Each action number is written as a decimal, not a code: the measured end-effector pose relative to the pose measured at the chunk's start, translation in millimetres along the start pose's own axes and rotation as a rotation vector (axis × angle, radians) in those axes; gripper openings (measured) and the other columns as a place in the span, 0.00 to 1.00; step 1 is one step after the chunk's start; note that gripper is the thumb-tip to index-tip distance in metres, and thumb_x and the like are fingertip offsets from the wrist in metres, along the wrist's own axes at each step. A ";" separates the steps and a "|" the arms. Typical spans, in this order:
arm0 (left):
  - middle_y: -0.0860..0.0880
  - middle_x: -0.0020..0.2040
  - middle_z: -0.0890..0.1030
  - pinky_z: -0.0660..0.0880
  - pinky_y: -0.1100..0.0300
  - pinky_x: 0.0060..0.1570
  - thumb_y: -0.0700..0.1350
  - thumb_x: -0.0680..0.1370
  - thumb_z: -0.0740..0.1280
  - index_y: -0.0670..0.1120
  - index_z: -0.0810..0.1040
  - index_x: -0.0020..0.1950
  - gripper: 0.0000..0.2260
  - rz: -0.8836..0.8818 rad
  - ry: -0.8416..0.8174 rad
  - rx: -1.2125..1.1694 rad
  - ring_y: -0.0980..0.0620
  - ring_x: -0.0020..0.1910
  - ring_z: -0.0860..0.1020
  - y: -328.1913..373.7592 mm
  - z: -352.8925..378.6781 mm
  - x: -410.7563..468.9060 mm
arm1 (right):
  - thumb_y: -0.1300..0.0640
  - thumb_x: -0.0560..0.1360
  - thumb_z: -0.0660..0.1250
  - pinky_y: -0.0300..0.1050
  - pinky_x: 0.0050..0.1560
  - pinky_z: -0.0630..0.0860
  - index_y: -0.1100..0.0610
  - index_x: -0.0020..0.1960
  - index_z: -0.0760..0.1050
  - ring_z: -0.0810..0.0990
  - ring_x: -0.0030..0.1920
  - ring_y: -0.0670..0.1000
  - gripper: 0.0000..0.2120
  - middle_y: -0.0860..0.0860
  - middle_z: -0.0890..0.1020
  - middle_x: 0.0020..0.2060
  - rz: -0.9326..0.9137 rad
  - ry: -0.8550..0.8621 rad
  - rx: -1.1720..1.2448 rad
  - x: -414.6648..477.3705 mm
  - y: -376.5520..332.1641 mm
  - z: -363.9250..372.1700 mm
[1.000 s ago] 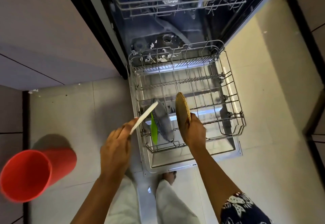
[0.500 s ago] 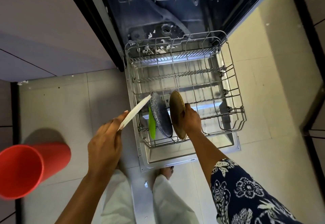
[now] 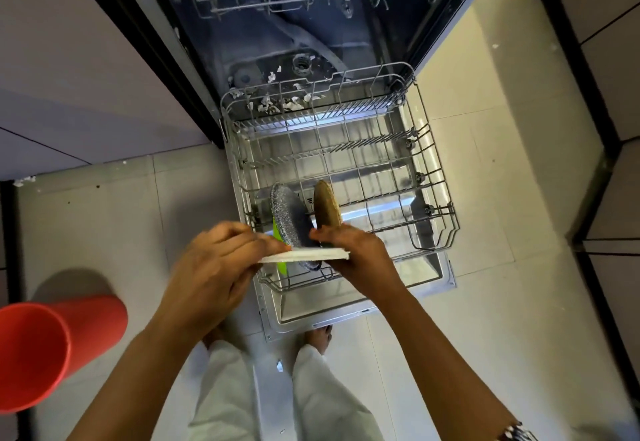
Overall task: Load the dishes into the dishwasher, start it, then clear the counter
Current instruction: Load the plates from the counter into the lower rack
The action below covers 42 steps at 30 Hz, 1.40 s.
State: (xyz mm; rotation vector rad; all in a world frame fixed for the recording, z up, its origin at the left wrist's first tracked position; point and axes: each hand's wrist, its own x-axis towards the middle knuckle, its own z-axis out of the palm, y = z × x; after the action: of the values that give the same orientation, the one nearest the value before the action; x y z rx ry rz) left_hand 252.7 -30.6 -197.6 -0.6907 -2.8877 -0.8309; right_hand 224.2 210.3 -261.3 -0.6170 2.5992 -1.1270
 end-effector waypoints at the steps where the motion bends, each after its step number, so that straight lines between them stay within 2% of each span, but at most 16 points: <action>1: 0.54 0.52 0.82 0.69 0.55 0.52 0.50 0.80 0.57 0.55 0.75 0.58 0.10 0.014 0.024 0.019 0.52 0.51 0.73 1.7 2.4 6.1 | 0.60 0.68 0.74 0.46 0.53 0.79 0.55 0.60 0.78 0.82 0.52 0.51 0.21 0.53 0.83 0.53 -0.003 0.028 0.008 -7.7 2.5 -5.1; 4: 0.50 0.61 0.77 0.66 0.48 0.59 0.51 0.79 0.60 0.54 0.71 0.63 0.13 -0.058 0.106 0.052 0.46 0.59 0.73 9.6 18.1 25.9 | 0.57 0.71 0.70 0.38 0.53 0.78 0.57 0.60 0.78 0.82 0.50 0.48 0.18 0.53 0.83 0.52 -0.007 0.179 -0.018 -27.7 11.5 -20.2; 7: 0.46 0.71 0.68 0.64 0.48 0.65 0.49 0.77 0.66 0.52 0.62 0.73 0.25 -0.278 0.093 0.026 0.43 0.68 0.66 16.3 47.1 40.9 | 0.55 0.72 0.69 0.32 0.52 0.76 0.60 0.58 0.79 0.81 0.48 0.46 0.16 0.54 0.84 0.50 0.065 0.382 -0.068 -43.9 20.2 -35.0; 10: 0.46 0.75 0.61 0.63 0.44 0.69 0.48 0.76 0.68 0.53 0.56 0.76 0.32 -0.477 -0.046 -0.010 0.42 0.73 0.61 12.6 85.8 41.6 | 0.57 0.73 0.69 0.28 0.48 0.73 0.62 0.57 0.79 0.80 0.43 0.43 0.15 0.55 0.85 0.45 0.228 0.488 -0.118 -56.1 27.6 -42.5; 12: 0.45 0.77 0.57 0.61 0.42 0.70 0.49 0.76 0.68 0.52 0.55 0.77 0.33 -0.540 -0.175 0.021 0.41 0.74 0.58 4.2 111.3 35.6 | 0.51 0.76 0.64 0.29 0.40 0.74 0.63 0.56 0.79 0.77 0.38 0.42 0.18 0.56 0.85 0.41 0.361 0.520 -0.124 -59.0 30.2 -41.6; 14: 0.45 0.78 0.53 0.58 0.42 0.72 0.50 0.76 0.67 0.50 0.53 0.78 0.35 -0.577 -0.286 0.068 0.42 0.76 0.53 -4.2 132.9 27.0 | 0.46 0.76 0.58 0.34 0.39 0.75 0.64 0.57 0.78 0.79 0.38 0.47 0.24 0.58 0.84 0.41 0.506 0.499 -0.074 -59.3 36.3 -38.3; 17: 0.47 0.79 0.48 0.51 0.44 0.73 0.52 0.76 0.66 0.48 0.48 0.78 0.38 -0.622 -0.378 0.101 0.45 0.77 0.47 -15.9 154.3 12.7 | 0.50 0.78 0.61 0.43 0.43 0.79 0.65 0.59 0.76 0.82 0.43 0.56 0.19 0.60 0.83 0.44 0.662 0.459 -0.030 -55.7 50.1 -28.6; 20: 0.47 0.79 0.45 0.49 0.45 0.73 0.54 0.77 0.65 0.46 0.45 0.78 0.38 -0.638 -0.450 0.118 0.46 0.77 0.46 -23.8 164.0 4.1 | 0.52 0.78 0.63 0.50 0.47 0.81 0.65 0.58 0.76 0.82 0.47 0.59 0.18 0.61 0.82 0.48 0.724 0.411 -0.019 -49.2 58.7 -17.5; 23: 0.47 0.78 0.39 0.46 0.46 0.73 0.55 0.78 0.63 0.47 0.41 0.78 0.39 -0.609 -0.506 0.164 0.44 0.77 0.46 -27.7 166.7 -0.7 | 0.52 0.79 0.62 0.51 0.51 0.80 0.64 0.60 0.75 0.82 0.50 0.59 0.18 0.61 0.82 0.51 0.761 0.356 -0.033 -43.7 62.6 -9.7; 28: 0.50 0.75 0.31 0.39 0.50 0.71 0.57 0.79 0.59 0.48 0.32 0.75 0.39 -0.562 -0.516 0.206 0.47 0.77 0.42 -36.7 168.7 -7.6 | 0.53 0.80 0.59 0.47 0.49 0.80 0.63 0.62 0.73 0.82 0.50 0.58 0.17 0.60 0.81 0.53 0.788 0.315 -0.057 -33.1 65.6 -4.8; 34: 0.51 0.74 0.31 0.41 0.51 0.72 0.58 0.79 0.57 0.47 0.32 0.75 0.38 -0.559 -0.487 0.184 0.52 0.74 0.38 -37.6 173.4 -8.6 | 0.54 0.80 0.59 0.48 0.50 0.80 0.62 0.64 0.71 0.82 0.52 0.58 0.16 0.60 0.81 0.54 0.795 0.259 -0.064 -18.9 75.4 0.9; 38: 0.51 0.75 0.31 0.42 0.50 0.72 0.58 0.79 0.56 0.47 0.32 0.75 0.38 -0.559 -0.477 0.178 0.52 0.74 0.37 -38.7 176.3 -11.0 | 0.54 0.80 0.59 0.50 0.49 0.81 0.62 0.62 0.72 0.82 0.49 0.57 0.15 0.59 0.81 0.51 0.797 0.207 -0.084 -7.2 83.7 6.3; 42: 0.51 0.75 0.32 0.43 0.50 0.73 0.59 0.79 0.55 0.47 0.33 0.75 0.38 -0.554 -0.469 0.183 0.50 0.75 0.38 -39.3 179.0 -13.3 | 0.54 0.80 0.58 0.52 0.52 0.80 0.62 0.63 0.70 0.81 0.51 0.59 0.15 0.60 0.81 0.53 0.829 0.113 -0.086 4.2 93.6 11.5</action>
State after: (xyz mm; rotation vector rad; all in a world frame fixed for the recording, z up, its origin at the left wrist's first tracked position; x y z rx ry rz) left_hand 259.4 27.1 -372.0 -0.0534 -3.5968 -0.4628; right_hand 198.4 258.4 -338.3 0.5040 2.5609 -0.7742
